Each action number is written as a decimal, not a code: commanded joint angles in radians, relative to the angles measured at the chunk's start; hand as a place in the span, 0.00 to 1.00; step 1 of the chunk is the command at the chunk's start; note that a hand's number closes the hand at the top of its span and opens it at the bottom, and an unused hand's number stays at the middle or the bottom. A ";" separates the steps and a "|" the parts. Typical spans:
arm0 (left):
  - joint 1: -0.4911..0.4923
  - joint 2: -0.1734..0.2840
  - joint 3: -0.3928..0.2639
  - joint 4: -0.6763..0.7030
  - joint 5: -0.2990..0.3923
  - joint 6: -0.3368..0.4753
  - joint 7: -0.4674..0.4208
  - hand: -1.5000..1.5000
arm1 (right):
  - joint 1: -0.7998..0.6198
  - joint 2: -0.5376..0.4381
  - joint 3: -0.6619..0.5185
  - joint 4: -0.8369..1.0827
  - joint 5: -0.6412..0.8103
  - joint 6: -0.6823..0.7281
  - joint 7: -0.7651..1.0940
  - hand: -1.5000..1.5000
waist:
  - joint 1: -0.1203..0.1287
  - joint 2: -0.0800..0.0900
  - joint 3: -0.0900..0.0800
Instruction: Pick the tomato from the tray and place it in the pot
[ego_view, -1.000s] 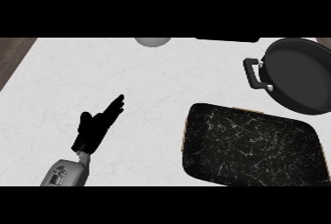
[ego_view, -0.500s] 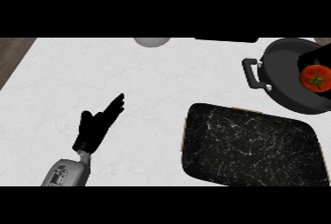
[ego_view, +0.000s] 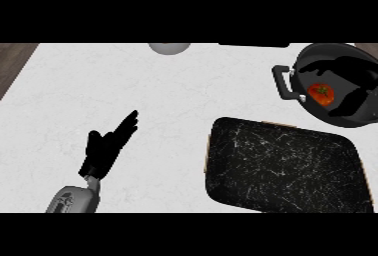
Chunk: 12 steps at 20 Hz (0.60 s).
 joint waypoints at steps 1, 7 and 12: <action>0.005 0.019 0.017 -0.012 0.007 -0.005 0.015 0.50 | -0.031 0.047 -0.146 0.019 -0.151 0.093 -0.066 0.00 | -0.011 -0.008 0.000; 0.001 0.003 0.014 -0.032 0.007 0.009 0.027 0.50 | -0.076 -0.017 -0.381 0.109 -0.384 0.237 -0.023 0.00 | -0.015 -0.005 0.001; 0.024 -0.008 -0.010 -0.021 -0.013 0.002 -0.011 0.50 | -0.143 -0.118 -0.493 0.149 -0.493 0.281 0.094 0.00 | 0.006 0.006 0.000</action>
